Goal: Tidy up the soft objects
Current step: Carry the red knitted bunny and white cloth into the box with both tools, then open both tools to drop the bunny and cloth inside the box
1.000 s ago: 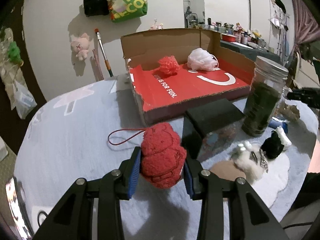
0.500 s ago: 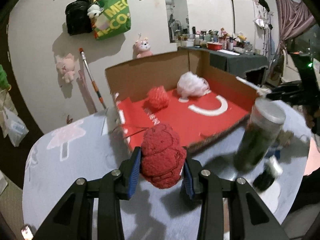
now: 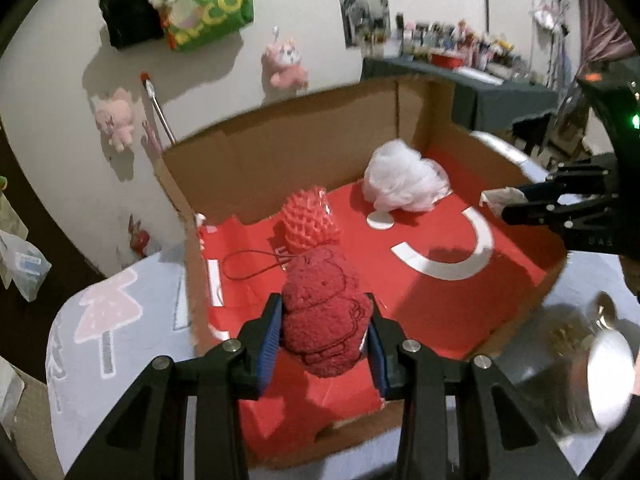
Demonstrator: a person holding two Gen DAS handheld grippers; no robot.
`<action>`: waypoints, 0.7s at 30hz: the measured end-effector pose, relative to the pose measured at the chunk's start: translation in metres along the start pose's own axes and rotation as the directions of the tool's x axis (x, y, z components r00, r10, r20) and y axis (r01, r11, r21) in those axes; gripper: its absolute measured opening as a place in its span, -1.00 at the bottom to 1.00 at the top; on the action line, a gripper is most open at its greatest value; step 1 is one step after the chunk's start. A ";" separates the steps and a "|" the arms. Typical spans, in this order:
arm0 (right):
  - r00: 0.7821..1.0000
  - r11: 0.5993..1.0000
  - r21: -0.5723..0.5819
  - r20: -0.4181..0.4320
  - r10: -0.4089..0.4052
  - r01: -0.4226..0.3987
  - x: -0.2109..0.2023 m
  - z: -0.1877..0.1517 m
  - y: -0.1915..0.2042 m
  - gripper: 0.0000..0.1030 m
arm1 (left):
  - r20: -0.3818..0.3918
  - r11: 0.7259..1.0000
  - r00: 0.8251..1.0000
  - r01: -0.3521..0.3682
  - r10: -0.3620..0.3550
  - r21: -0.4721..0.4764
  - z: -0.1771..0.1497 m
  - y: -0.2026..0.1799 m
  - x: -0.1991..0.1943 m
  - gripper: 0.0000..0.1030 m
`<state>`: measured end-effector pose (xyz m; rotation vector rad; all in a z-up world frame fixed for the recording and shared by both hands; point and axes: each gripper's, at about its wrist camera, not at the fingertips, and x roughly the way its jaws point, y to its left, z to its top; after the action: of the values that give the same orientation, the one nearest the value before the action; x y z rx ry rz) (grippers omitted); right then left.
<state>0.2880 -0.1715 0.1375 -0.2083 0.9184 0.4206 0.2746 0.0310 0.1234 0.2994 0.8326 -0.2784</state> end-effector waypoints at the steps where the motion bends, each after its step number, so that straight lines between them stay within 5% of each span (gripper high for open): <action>1: 1.000 1.000 0.007 -0.021 -0.008 0.008 0.007 0.004 -0.001 -0.53 | -0.019 1.000 1.000 -0.006 0.006 -0.004 0.003 -0.002 0.007 -0.22; 11: 0.969 0.993 0.042 -0.227 -0.097 0.109 0.075 0.031 -0.024 -0.53 | -0.190 0.998 0.982 -0.030 0.019 -0.053 0.022 0.003 0.077 -0.21; 21: 0.958 0.988 0.022 -0.248 -0.142 0.152 0.091 0.029 -0.031 -0.52 | -0.244 0.994 0.967 -0.088 0.069 -0.069 0.021 0.006 0.099 -0.17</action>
<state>0.3713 -0.1654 0.0817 -0.2935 1.1457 0.2406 0.3546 0.0167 0.0629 0.2942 1.0671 -0.1353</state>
